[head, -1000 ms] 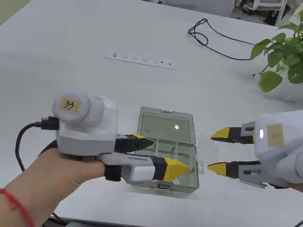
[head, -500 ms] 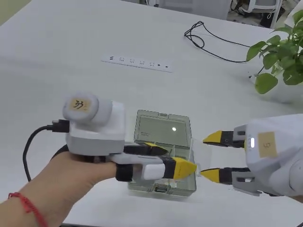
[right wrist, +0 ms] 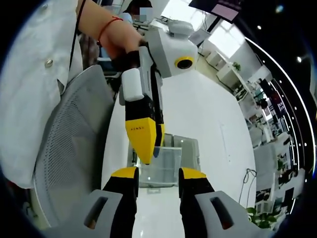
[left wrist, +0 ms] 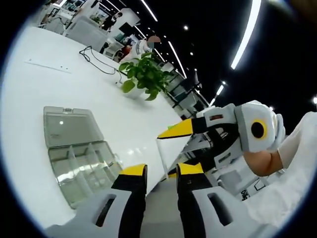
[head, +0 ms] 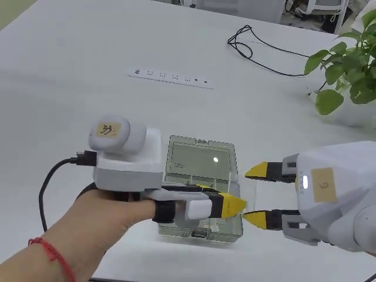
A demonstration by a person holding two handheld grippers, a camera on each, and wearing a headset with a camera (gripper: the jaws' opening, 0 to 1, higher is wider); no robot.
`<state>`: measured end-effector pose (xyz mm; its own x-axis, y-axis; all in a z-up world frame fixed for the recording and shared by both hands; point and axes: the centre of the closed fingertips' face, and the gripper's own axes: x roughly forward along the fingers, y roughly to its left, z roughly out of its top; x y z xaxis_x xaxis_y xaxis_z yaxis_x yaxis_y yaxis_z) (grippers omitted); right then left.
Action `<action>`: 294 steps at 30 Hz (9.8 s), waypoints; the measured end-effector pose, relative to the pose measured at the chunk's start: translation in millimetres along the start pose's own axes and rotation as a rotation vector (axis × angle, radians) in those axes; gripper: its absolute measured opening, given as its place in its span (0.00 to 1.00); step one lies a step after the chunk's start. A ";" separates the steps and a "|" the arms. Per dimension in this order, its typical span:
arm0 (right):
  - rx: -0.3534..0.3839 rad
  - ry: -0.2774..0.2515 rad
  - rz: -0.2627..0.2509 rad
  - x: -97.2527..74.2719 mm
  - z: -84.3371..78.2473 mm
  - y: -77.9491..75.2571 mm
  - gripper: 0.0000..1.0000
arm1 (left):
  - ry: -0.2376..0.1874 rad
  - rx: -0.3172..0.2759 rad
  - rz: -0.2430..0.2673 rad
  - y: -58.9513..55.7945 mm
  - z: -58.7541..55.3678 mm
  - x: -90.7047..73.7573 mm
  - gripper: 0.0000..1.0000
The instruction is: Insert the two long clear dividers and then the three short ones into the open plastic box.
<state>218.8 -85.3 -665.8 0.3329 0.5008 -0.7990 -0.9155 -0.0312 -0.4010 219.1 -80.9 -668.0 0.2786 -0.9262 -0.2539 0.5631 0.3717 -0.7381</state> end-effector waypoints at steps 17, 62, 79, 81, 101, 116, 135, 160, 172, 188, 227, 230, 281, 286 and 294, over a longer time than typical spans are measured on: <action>-0.016 0.010 0.001 0.6 1.0 1.3 0.33 | -0.008 -0.029 -0.026 -3.8 -1.2 3.0 0.00; 0.353 -0.318 0.405 -23.1 26.3 3.7 0.24 | 0.041 0.424 -0.181 -31.8 -13.0 -12.4 0.00; 0.379 -0.360 0.504 -27.2 34.7 20.7 0.07 | 0.028 0.483 -0.251 -42.1 -13.3 -13.1 0.00; 0.377 -0.359 0.506 -26.7 34.5 21.3 0.06 | 0.030 0.488 -0.251 -41.4 -13.4 -13.0 0.00; 0.402 -0.359 0.535 -24.7 36.5 26.4 0.02 | 0.024 0.524 -0.249 -38.5 -16.1 -14.8 0.00; 0.392 -0.345 0.514 -21.5 35.7 25.2 0.02 | 0.007 0.525 -0.224 -34.0 -13.1 -18.0 0.00; 0.405 -0.304 0.432 -19.9 26.0 7.1 0.02 | -0.023 0.519 -0.097 -3.8 -6.3 -40.7 0.23; 0.343 -0.212 0.349 34.1 29.1 -16.6 0.02 | -0.014 0.569 0.117 56.8 -14.2 -70.6 0.82; 0.338 -0.210 0.342 75.8 35.6 -22.6 0.02 | 0.001 0.581 0.141 68.3 -21.1 -75.5 0.97; 0.435 -0.237 0.345 118.0 20.4 -21.1 0.02 | 0.006 0.565 0.157 77.8 -26.8 -78.1 1.00; 0.384 -0.276 0.313 145.9 17.1 -13.3 0.02 | -0.024 0.518 0.155 80.6 -28.3 -76.2 1.00; 0.359 -0.260 0.314 149.5 18.8 -10.8 0.02 | -0.021 0.519 0.155 80.1 -28.9 -76.5 1.00; 0.200 -0.012 0.376 194.8 2.2 16.6 0.02 | -0.014 0.512 0.145 82.0 -29.2 -74.9 0.99; 0.199 -0.010 0.379 192.7 2.8 14.9 0.02 | -0.005 0.514 0.144 82.1 -30.1 -74.5 0.99; 0.185 -0.010 0.367 193.3 2.3 15.4 0.04 | -0.002 0.518 0.149 83.0 -27.9 -75.4 0.99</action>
<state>268.5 13.0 -825.4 -0.0247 0.4938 -0.8692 -0.9986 -0.0534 -0.0020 223.2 18.0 -727.5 0.3862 -0.8609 -0.3311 0.8272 0.4821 -0.2886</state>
